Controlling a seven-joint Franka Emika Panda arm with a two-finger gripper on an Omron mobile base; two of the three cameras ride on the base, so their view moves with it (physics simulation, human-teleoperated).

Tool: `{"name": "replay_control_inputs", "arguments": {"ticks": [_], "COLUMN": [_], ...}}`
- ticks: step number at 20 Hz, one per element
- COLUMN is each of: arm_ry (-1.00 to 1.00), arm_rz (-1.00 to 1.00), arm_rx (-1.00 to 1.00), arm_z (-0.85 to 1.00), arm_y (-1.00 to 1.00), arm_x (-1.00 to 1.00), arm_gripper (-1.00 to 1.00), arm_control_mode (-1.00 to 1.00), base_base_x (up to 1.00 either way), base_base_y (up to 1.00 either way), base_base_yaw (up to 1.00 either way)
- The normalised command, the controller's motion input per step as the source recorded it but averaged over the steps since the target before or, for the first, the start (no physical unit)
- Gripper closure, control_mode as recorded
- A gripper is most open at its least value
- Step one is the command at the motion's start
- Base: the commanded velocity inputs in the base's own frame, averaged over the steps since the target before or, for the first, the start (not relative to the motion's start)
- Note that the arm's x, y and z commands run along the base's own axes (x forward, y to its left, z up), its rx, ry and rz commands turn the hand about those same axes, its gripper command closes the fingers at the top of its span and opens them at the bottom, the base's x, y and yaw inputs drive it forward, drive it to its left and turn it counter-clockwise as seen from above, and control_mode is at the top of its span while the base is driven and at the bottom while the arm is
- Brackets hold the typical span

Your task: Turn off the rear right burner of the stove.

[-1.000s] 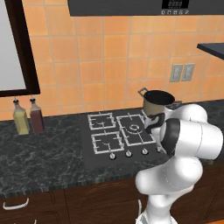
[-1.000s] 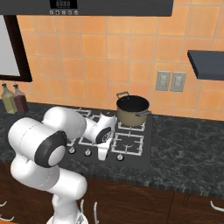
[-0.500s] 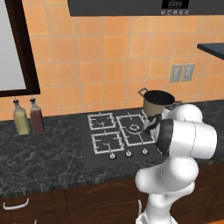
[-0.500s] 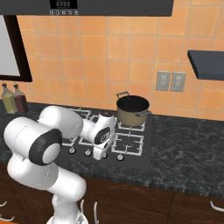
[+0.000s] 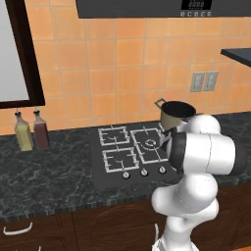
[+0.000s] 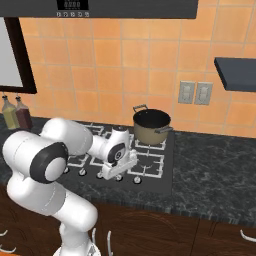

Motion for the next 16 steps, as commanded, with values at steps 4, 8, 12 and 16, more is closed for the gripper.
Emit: {"name": "replay_control_inputs", "arguments": {"ticks": [4,8,12,16], "arm_ry": [0.2,0.12,0.06,0.01], "arm_rz": [-0.95,-0.97,-1.0,-1.0], "arm_rx": [0.0,0.0,0.0,0.0], "arm_z": [0.0,0.0,0.0,0.0], "arm_y": [0.0,0.0,0.0,0.0], "arm_x": [0.01,0.05,0.0,0.0], "arm_gripper": [1.0,1.0,1.0,1.0], "arm_control_mode": [-1.0,-1.0,-1.0,-1.0], "base_base_x": [0.0,0.0,0.0,0.0], "base_base_y": [0.0,0.0,0.0,0.0], "base_base_yaw": [0.0,0.0,0.0,0.0]}}
